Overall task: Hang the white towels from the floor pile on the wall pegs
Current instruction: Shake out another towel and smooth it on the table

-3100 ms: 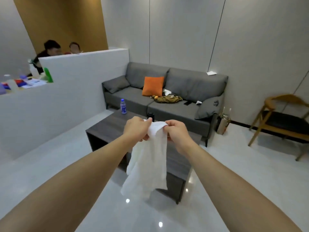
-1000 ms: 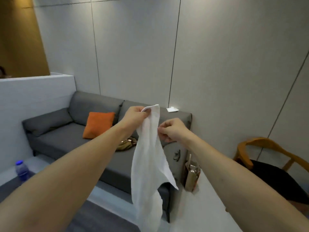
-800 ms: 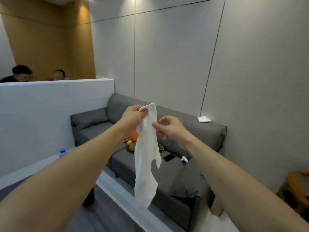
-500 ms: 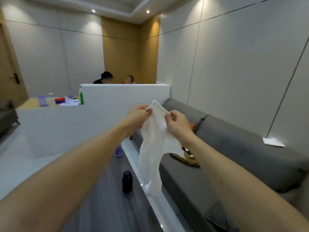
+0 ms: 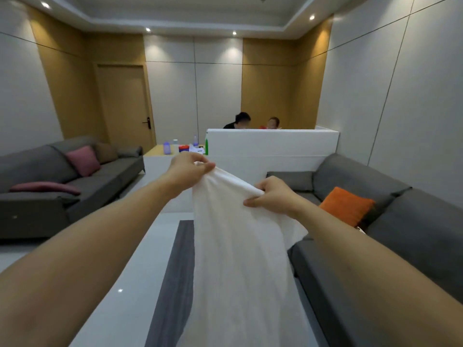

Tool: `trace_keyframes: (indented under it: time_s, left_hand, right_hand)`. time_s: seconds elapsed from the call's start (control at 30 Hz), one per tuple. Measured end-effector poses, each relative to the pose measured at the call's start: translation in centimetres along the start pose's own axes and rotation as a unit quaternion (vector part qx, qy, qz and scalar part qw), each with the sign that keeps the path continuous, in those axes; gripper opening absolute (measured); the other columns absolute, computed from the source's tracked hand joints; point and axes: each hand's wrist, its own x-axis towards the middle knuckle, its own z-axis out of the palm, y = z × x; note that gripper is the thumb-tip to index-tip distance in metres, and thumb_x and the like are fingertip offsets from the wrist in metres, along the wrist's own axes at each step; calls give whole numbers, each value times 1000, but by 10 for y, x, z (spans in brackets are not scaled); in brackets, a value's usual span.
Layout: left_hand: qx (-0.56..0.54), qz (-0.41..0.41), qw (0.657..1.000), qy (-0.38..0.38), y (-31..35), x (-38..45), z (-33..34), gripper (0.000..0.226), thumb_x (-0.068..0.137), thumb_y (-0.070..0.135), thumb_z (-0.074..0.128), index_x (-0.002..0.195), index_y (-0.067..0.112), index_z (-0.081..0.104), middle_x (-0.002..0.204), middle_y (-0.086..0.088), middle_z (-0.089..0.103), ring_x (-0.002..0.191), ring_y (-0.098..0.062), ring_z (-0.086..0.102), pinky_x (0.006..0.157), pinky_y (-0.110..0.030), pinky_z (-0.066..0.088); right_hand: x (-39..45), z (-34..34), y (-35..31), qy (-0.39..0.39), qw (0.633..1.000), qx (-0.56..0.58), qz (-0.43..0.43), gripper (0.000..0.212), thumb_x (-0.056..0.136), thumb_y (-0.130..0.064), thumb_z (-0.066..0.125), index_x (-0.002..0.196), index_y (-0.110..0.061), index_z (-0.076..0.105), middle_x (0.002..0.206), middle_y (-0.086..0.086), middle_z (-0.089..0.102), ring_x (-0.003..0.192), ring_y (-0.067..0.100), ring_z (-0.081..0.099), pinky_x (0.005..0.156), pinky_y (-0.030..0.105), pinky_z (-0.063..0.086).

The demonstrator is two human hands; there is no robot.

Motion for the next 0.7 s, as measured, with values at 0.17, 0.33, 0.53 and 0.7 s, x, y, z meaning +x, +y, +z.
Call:
trace_keyframes:
  time_s: [0.17, 0.33, 0.53, 0.7]
  left_hand:
    - [176, 19, 984, -8, -32, 2, -26, 7, 84, 27, 72, 80, 22, 74, 84, 5, 67, 82, -11, 60, 60, -20, 42]
    - [324, 18, 946, -8, -79, 24, -56, 11, 84, 24, 73, 78, 26, 64, 87, 3, 65, 86, -16, 58, 66, -26, 40]
    - [396, 14, 917, 37, -130, 88, -69, 12, 92, 27, 61, 80, 28, 58, 91, -7, 62, 80, -22, 54, 65, -32, 39]
    - [457, -16, 887, 65, -163, 165, -68, 16, 96, 32, 52, 84, 24, 57, 86, -6, 54, 74, -22, 45, 61, -33, 34]
  right_hand:
    - [14, -3, 33, -7, 1000, 0, 23, 34, 76, -26, 82, 55, -8, 61, 59, 4, 49, 58, 17, 47, 57, 30, 34]
    - [49, 2, 60, -4, 999, -6, 42, 40, 76, -24, 83, 76, 11, 66, 67, 10, 50, 64, 20, 48, 61, 30, 34]
    - [134, 18, 71, 44, 997, -7, 56, 38, 76, -30, 82, 63, 2, 66, 59, 7, 47, 58, 21, 46, 56, 31, 34]
    - [230, 31, 71, 82, 992, -45, 79, 24, 71, -37, 83, 63, -20, 69, 66, 0, 65, 66, 19, 61, 55, 30, 46]
